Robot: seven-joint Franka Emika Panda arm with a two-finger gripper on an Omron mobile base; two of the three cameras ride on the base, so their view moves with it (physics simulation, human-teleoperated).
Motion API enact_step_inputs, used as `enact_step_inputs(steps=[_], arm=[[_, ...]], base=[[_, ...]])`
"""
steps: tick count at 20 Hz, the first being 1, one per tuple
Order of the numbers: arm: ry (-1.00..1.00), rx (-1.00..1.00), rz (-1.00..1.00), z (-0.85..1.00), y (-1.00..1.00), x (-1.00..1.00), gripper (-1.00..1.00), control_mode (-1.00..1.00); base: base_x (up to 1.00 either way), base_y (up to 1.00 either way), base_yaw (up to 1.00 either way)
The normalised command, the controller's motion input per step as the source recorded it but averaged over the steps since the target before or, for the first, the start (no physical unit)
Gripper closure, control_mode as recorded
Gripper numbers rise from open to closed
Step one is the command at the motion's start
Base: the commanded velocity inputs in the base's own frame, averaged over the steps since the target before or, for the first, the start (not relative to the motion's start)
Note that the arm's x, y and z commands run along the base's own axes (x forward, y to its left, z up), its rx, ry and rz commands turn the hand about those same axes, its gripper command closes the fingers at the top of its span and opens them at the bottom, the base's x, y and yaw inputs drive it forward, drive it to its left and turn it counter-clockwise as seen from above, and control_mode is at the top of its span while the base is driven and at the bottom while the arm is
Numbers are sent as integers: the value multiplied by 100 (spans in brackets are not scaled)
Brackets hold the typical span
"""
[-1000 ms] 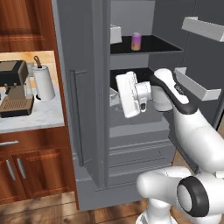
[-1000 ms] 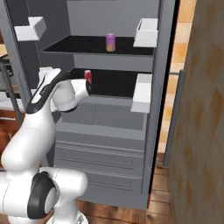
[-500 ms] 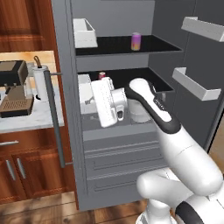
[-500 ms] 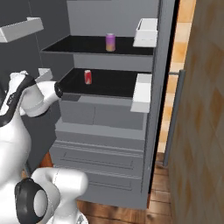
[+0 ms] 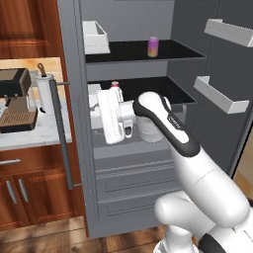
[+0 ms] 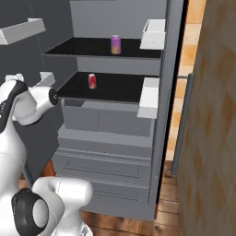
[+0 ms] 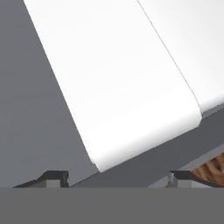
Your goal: Open the fridge, grab two sodas, and place both sodas inside the bowl with ice on the dining counter.
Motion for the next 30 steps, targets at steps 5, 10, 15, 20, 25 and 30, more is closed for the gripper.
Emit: enact_step_inputs(steps=[5, 10, 15, 20, 25, 30], arm=[[-11, -6, 0, 18, -30, -7, -100, -100], [-17, -12, 0, 19, -51, -6, -100, -100], [-22, -24, -4, 13, -57, -11, -100, -100], [-24, -31, -11, 1, -51, -16, -100, -100], [-28, -35, -7, 0, -53, -7, -100, -100], [-21, -34, -1, -6, -65, 0, -100, -100]], base=[[0, 0, 0], [0, 0, 0], [0, 0, 0], [0, 0, 0], [0, 0, 0], [0, 0, 0]])
